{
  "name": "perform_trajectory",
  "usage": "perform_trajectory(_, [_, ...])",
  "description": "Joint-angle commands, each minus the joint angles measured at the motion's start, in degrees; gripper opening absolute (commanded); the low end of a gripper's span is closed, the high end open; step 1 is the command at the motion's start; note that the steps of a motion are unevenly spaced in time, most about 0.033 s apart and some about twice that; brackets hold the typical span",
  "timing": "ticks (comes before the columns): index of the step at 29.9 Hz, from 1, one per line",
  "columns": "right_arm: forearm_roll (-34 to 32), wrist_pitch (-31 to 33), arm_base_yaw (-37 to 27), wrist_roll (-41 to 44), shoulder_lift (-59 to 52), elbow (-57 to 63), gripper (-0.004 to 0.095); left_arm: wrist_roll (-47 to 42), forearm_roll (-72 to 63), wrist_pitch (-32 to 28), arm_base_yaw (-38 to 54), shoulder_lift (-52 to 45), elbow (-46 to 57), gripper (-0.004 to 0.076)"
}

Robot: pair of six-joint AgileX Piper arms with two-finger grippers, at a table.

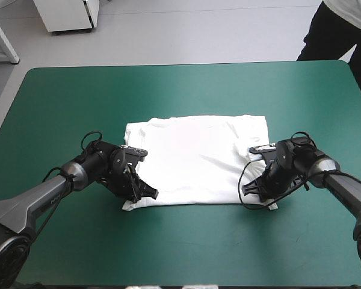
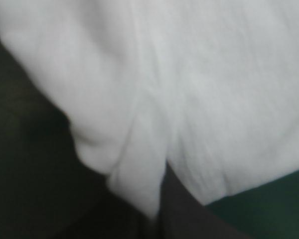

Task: Fold the cloth

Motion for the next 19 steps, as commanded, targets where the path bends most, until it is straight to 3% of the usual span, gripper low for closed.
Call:
perform_trajectory(1, [3.15, -0.59, 0.09, -1.83, 0.56, 0.24, -0.0003, -0.08, -0.26, -5.19, -0.46, 2.46, 1.34, -0.0010])
perform_trajectory(12, [-1.32, 3.99, 0.09, 0.77, -6.36, -0.95, -0.0017, 1.19, 0.56, -0.58, -0.46, -8.26, 1.34, -0.0010])
perform_trajectory(19, [-1.56, 10.21, 0.09, 1.09, -12.93, -3.98, -0.0017, 0.92, 0.20, 4.35, -0.46, -17.23, 0.96, -0.0010])
